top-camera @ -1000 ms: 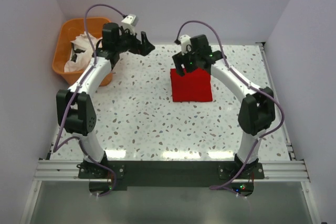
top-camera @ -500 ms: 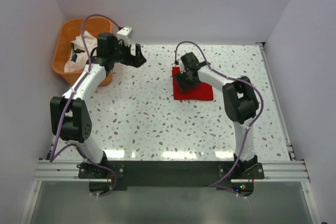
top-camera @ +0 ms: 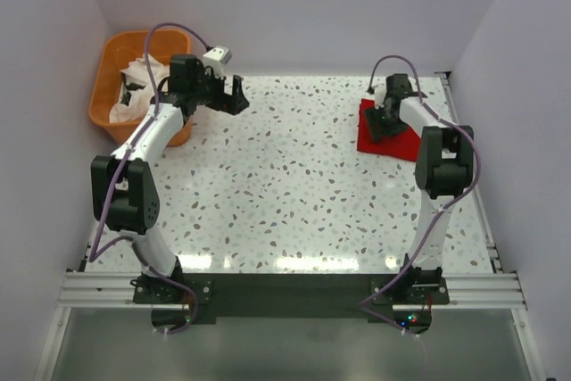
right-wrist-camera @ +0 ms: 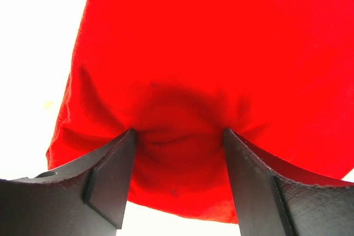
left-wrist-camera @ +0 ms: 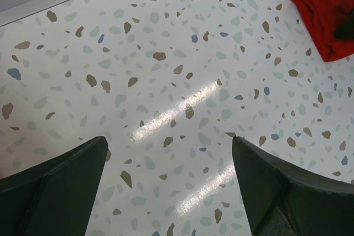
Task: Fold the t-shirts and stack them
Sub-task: Neatly place the folded tshirt to the corner
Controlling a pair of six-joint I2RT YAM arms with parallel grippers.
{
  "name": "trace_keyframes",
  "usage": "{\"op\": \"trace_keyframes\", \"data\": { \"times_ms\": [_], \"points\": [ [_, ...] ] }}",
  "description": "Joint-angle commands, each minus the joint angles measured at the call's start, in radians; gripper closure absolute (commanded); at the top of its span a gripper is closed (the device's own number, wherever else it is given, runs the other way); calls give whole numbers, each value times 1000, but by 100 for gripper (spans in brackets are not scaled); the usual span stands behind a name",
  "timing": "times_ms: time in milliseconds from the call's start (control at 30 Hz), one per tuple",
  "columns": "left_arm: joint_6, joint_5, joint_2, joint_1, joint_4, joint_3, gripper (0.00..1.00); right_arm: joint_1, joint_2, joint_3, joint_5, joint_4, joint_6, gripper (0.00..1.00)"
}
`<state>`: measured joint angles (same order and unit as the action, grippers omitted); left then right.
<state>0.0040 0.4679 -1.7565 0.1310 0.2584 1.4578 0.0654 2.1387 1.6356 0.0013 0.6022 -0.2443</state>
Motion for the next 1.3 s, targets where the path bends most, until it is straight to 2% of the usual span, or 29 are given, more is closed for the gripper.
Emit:
{"op": "trace_keyframes", "data": {
  "times_ms": [0,133,333,567,767,900,1100,1267],
  "points": [
    [39,26,-34,1,19,68,0,-100,43,15,40,97,-168,34],
    [51,37,-63,-1,38,104,0,-168,66,55,29,123,-263,37],
    [65,51,-81,-2,47,128,0,-205,58,67,9,137,-340,37],
    [60,78,-87,-2,44,131,0,-208,-69,44,-44,137,-394,33],
    [27,107,-83,-2,33,127,0,-208,-207,66,-32,235,-133,28],
    [4,113,-72,-2,21,119,0,-208,-290,-52,-4,251,40,26],
    [4,114,-37,-2,10,79,0,-208,-364,-250,95,197,140,26],
    [-33,114,-15,-2,4,41,0,-208,-336,-310,86,168,163,27]
  ]
}}
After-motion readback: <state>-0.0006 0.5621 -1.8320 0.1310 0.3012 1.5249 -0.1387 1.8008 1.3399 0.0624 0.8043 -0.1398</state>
